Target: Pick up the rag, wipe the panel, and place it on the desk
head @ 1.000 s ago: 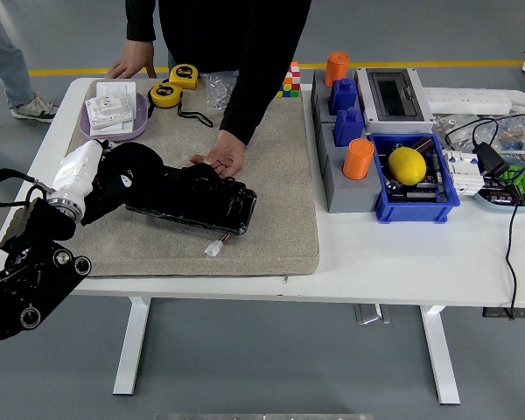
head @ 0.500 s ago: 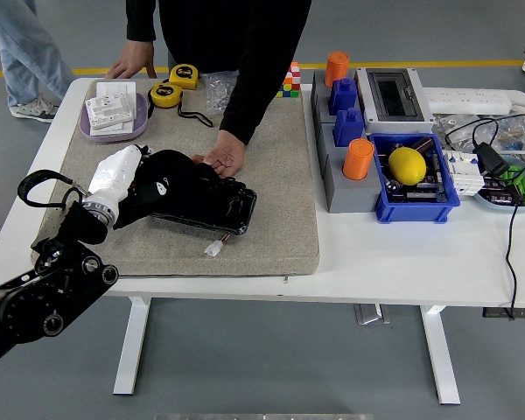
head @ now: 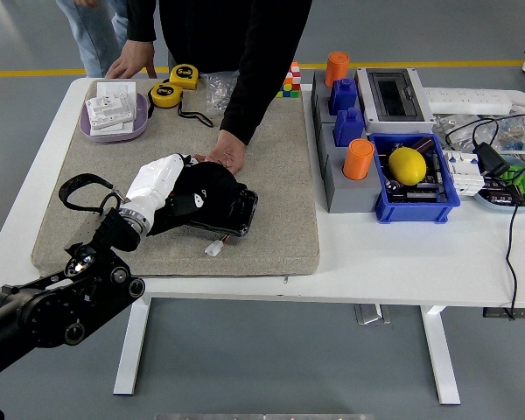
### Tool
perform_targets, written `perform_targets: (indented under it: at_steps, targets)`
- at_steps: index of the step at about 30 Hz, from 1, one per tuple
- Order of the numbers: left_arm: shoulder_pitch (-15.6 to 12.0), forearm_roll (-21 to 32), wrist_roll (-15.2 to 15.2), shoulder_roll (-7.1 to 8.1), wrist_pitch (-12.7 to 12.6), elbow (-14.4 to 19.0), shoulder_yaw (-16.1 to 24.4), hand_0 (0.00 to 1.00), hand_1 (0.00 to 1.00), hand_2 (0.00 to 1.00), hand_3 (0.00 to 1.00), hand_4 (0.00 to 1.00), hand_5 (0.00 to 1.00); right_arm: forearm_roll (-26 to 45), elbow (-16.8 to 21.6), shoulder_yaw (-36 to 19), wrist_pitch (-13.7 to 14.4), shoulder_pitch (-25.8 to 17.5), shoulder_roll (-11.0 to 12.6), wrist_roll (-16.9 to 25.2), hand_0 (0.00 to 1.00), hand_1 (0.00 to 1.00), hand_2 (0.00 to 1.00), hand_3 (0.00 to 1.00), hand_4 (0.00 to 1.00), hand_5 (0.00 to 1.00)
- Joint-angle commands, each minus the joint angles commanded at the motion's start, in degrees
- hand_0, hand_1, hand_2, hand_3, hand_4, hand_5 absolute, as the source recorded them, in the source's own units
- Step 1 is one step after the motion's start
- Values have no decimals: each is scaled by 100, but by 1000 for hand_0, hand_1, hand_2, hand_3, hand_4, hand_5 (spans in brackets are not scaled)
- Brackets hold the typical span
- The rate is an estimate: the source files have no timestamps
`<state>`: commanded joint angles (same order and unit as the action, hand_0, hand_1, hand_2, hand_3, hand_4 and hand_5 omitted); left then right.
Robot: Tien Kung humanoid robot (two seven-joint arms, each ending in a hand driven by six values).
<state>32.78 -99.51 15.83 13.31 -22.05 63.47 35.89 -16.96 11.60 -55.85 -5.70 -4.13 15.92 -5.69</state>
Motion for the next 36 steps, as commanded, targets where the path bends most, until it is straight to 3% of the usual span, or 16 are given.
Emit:
perform_targets:
  at_steps: [15, 22, 36]
  targets:
    - [210, 72, 32, -188, -6, 163, -656, 319, 246, 581, 428, 108, 2, -92, -11, 5, -25, 22, 11, -26, 739, 669, 696, 609, 998, 541]
    - [230, 91, 49, -246, -17, 158, -675, 323, 244, 581, 428, 101, 2, -57, -13, 53, -30, 22, 10, -30, 739, 669, 697, 611, 998, 542]
    - [145, 12, 86, -206, -94, -13, -465, 328, 244, 575, 428, 97, 2, -45, -6, 59, -26, 7, 9, -36, 740, 669, 697, 611, 998, 543]
